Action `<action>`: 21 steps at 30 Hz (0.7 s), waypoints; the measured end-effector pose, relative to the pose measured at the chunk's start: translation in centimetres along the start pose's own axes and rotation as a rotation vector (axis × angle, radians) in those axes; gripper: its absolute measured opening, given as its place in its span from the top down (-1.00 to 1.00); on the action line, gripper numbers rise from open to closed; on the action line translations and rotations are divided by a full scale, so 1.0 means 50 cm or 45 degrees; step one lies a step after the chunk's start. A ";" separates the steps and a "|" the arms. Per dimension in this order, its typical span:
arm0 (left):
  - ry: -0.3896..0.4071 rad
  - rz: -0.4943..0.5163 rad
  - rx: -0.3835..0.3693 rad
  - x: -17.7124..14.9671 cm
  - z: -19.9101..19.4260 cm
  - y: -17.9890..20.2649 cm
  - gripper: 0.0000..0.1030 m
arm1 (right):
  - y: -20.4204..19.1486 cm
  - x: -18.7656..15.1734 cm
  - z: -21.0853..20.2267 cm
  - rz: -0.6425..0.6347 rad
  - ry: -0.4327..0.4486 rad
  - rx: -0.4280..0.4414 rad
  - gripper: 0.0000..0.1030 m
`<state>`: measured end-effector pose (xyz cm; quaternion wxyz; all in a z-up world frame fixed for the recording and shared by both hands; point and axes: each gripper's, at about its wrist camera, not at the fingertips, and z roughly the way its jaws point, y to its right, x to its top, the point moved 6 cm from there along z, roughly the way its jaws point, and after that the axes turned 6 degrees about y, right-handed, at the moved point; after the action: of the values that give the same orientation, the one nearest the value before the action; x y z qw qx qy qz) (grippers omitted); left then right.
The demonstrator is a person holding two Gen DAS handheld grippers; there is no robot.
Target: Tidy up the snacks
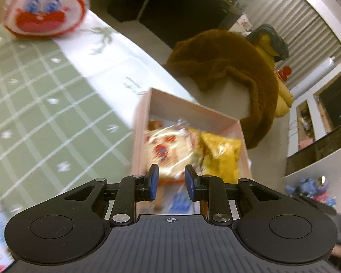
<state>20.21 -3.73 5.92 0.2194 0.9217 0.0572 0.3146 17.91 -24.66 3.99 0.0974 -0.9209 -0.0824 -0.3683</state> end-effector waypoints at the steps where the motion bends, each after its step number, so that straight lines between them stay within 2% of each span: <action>1: 0.019 0.001 0.014 -0.013 -0.022 -0.011 0.44 | -0.007 -0.012 -0.006 -0.003 -0.001 -0.003 -0.22; 4: 0.072 -0.039 0.096 -0.049 -0.094 -0.057 0.44 | -0.032 -0.046 -0.026 -0.014 -0.005 -0.003 -0.22; 9: 0.067 -0.117 0.193 -0.136 -0.172 -0.154 0.44 | -0.099 -0.092 -0.055 -0.031 -0.008 0.029 -0.28; 12: 0.103 -0.110 0.305 -0.170 -0.214 -0.206 0.44 | -0.164 -0.136 -0.062 -0.085 -0.067 0.093 -0.32; 14: 0.130 -0.157 0.367 -0.179 -0.240 -0.248 0.44 | -0.216 -0.168 -0.064 -0.145 -0.104 0.128 -0.32; 17: 0.156 -0.263 0.408 -0.195 -0.271 -0.306 0.44 | -0.296 -0.207 -0.068 -0.221 -0.151 0.205 -0.32; 21: 0.143 -0.312 0.426 -0.202 -0.272 -0.346 0.44 | -0.389 -0.251 -0.069 -0.286 -0.224 0.325 -0.32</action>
<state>4.52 14.33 2.29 0.0964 0.9126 0.2322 0.3225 2.29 -7.65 0.00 0.1641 -0.9148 -0.2388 -0.2814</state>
